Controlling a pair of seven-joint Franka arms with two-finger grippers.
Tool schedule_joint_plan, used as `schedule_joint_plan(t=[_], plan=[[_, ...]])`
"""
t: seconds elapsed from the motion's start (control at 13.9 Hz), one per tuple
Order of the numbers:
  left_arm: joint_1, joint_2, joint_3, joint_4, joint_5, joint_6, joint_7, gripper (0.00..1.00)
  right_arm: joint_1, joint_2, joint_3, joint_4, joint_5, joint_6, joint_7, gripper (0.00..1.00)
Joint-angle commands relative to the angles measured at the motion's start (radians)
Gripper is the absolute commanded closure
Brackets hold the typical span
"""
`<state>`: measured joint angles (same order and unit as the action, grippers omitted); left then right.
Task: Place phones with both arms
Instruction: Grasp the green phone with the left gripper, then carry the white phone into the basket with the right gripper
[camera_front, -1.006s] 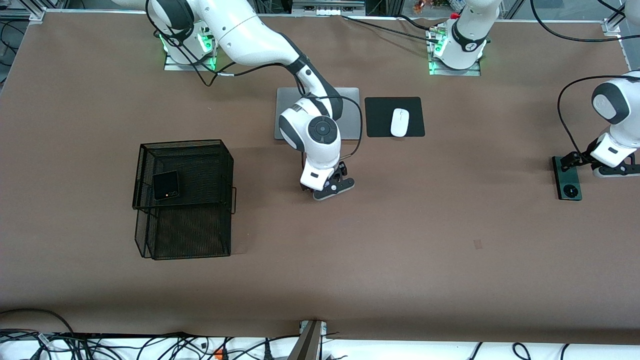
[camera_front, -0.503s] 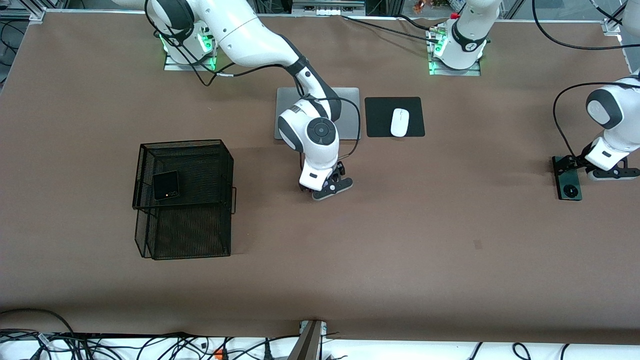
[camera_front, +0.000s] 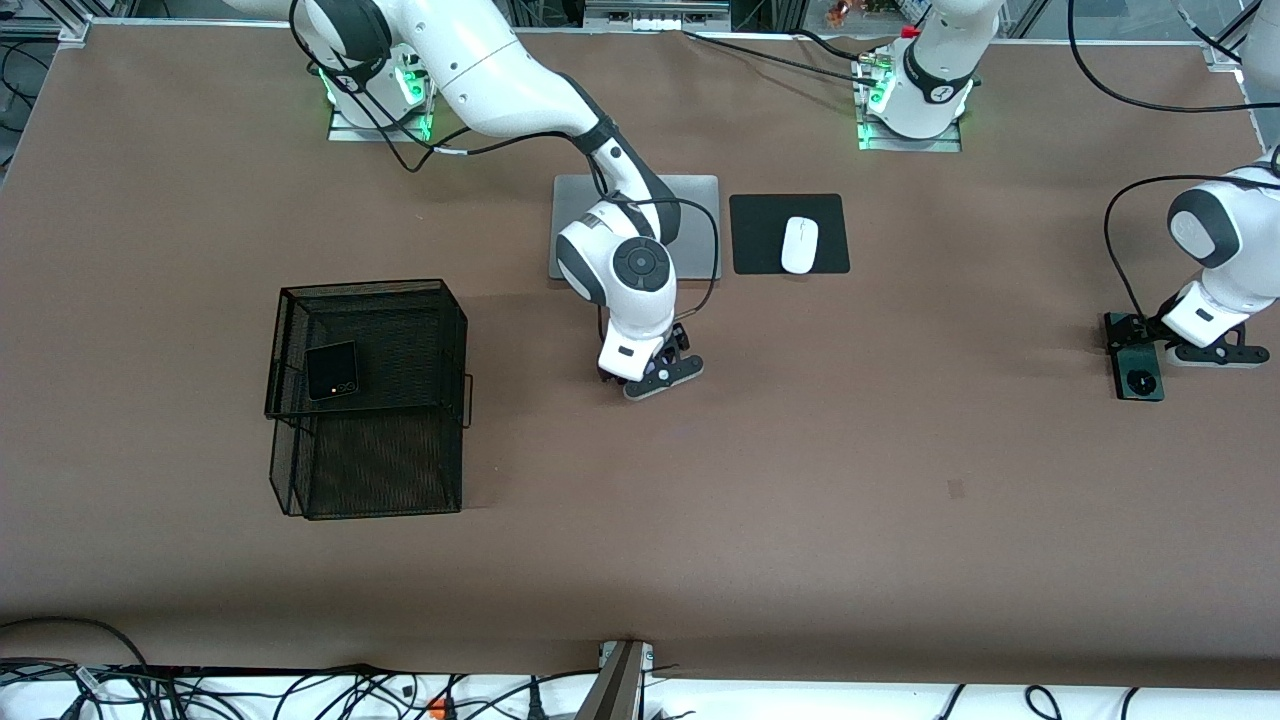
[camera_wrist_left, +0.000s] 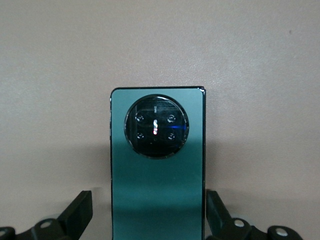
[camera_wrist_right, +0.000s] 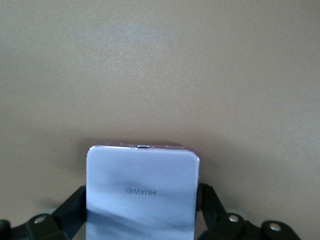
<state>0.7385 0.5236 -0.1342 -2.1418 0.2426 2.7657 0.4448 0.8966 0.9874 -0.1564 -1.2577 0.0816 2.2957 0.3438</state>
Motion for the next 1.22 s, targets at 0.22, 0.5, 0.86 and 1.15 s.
schedule_joint_plan(t=[0.22, 0.5, 0.86, 1.15], plan=[[0.021, 0.039, -0.031, 0.028, 0.011, 0.003, 0.034, 0.0, 0.013, 0.007, -0.006, 0.001, 0.012, 0.01, 0.011, 0.84], [0.021, 0.053, -0.031, 0.037, 0.009, 0.003, 0.032, 0.08, 0.004, -0.051, -0.021, 0.015, 0.012, -0.007, 0.081, 0.98], [0.021, 0.061, -0.031, 0.056, 0.009, 0.002, 0.029, 0.51, -0.108, -0.217, -0.041, 0.015, 0.007, -0.185, 0.067, 1.0], [0.015, 0.061, -0.031, 0.082, 0.007, -0.012, 0.023, 0.78, -0.14, -0.283, -0.187, 0.014, 0.009, -0.315, -0.064, 1.0]])
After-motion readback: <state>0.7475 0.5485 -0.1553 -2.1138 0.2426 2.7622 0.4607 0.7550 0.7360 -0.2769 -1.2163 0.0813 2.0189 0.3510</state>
